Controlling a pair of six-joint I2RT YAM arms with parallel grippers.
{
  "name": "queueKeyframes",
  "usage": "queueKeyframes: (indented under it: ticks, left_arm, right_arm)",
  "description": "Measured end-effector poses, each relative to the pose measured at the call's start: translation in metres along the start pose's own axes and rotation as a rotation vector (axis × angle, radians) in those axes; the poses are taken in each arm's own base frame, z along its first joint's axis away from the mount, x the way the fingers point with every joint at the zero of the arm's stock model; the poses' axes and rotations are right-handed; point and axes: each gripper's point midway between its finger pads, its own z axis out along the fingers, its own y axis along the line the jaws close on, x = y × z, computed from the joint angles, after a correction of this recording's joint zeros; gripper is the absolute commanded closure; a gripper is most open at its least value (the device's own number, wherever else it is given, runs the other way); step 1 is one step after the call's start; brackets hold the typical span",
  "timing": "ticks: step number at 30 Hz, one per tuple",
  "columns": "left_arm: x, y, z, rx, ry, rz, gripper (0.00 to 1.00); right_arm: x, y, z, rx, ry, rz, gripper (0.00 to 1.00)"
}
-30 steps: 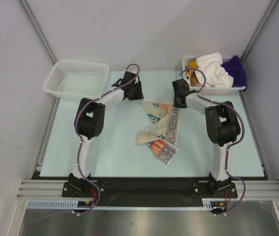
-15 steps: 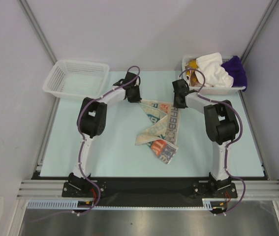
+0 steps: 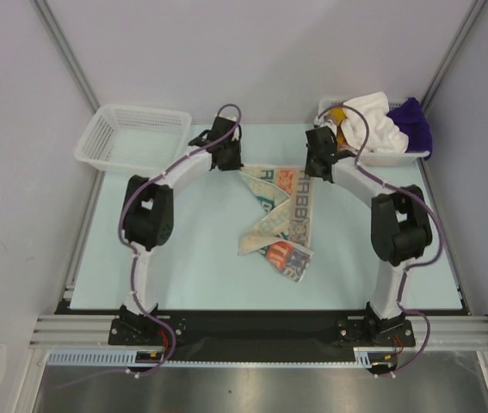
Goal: Fold and stack the towels
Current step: Flatten out the crumpled towel
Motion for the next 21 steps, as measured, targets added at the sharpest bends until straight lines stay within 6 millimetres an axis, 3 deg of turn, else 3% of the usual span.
queueKeyframes:
  ticks: [3, 5, 7, 10, 11, 14, 21]
  left_arm:
    - [-0.037, -0.012, -0.059, 0.021, -0.128, 0.029, 1.0]
    - [-0.062, -0.022, -0.104, 0.054, -0.236, 0.044, 1.0]
    - [-0.085, -0.033, -0.161, 0.103, -0.36, 0.057, 1.0]
    - [-0.102, -0.044, -0.24, 0.168, -0.525, 0.066, 0.99]
    - [-0.103, -0.047, -0.267, 0.191, -0.582, 0.072, 1.0]
    - [-0.093, -0.054, -0.319, 0.252, -0.679, 0.091, 1.0]
    - [-0.057, -0.061, -0.389, 0.378, -0.776, 0.142, 1.0]
  right_arm:
    - [-0.049, 0.005, -0.055, -0.045, -0.15, 0.027, 1.0]
    - [-0.085, 0.008, -0.108, -0.091, -0.289, 0.053, 1.0]
    - [-0.116, 0.008, -0.165, -0.139, -0.429, 0.079, 1.0]
    - [-0.139, 0.012, -0.238, -0.225, -0.593, 0.101, 1.0]
    - [-0.143, 0.013, -0.264, -0.258, -0.645, 0.103, 1.0]
    - [-0.14, 0.011, -0.309, -0.31, -0.73, 0.097, 1.0]
    - [-0.114, 0.006, -0.376, -0.415, -0.834, 0.053, 1.0]
